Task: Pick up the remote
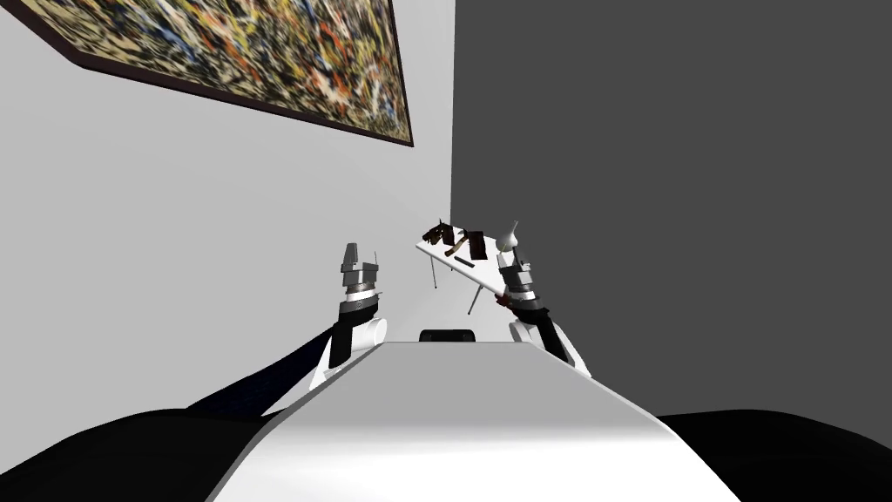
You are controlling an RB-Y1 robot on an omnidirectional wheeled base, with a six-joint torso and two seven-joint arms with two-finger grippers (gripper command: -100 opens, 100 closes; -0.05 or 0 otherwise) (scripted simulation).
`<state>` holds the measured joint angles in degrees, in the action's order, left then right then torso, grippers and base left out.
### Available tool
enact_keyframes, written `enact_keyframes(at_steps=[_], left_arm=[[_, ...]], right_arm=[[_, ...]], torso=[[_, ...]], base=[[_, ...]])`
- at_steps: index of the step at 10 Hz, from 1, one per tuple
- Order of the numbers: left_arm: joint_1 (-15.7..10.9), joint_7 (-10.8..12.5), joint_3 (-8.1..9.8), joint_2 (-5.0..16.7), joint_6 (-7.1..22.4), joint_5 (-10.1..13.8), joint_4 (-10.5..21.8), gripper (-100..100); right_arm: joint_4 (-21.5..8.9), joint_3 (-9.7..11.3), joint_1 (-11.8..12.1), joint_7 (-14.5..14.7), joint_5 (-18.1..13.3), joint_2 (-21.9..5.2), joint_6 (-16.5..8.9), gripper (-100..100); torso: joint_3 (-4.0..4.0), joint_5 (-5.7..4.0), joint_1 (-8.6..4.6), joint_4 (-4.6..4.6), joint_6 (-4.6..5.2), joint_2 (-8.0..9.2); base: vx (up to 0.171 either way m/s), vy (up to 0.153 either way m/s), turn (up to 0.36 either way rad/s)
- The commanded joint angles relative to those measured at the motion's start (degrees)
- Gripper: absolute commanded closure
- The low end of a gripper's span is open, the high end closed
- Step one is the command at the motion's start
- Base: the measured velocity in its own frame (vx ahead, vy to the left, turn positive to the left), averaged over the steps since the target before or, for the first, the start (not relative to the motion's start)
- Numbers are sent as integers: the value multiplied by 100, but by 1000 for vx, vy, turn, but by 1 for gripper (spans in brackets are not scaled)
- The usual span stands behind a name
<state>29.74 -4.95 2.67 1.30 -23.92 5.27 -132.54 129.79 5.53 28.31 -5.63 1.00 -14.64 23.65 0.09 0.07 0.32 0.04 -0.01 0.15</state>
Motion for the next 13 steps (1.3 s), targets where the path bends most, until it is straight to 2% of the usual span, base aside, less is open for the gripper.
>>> enact_keyframes(at_steps=[1,7,8,9,12,13], left_arm=[[0,0,0,0,0,0,0,0],[0,0,0,0,0,0,0,0],[1,0,0,0,0,0,0,0],[0,0,0,0,0,0,0,0],[1,0,0,0,0,0,0,0],[0,0,0,0,0,0,0,0]], right_arm=[[-50,17,25,2,-16,-204,23,-100],[-404,215,79,48,-166,-1181,46,-100],[-547,301,103,65,-222,-1374,56,-100],[-547,301,103,65,-222,-1539,56,-100],[-869,503,159,103,-340,-2073,77,-100],[-869,503,159,103,-340,-2232,77,-100]], torso=[[0,0,0,0,0,0],[-6,0,0,-2,0,-11],[-6,0,-3,-2,2,-10],[-3,1,3,-1,0,-6],[-4,2,3,-1,2,-8],[-7,1,5,-2,0,-12]], base=[[-28,71,23],[-24,81,58],[-26,100,120],[-32,89,37],[-14,104,91],[-2,91,57]])
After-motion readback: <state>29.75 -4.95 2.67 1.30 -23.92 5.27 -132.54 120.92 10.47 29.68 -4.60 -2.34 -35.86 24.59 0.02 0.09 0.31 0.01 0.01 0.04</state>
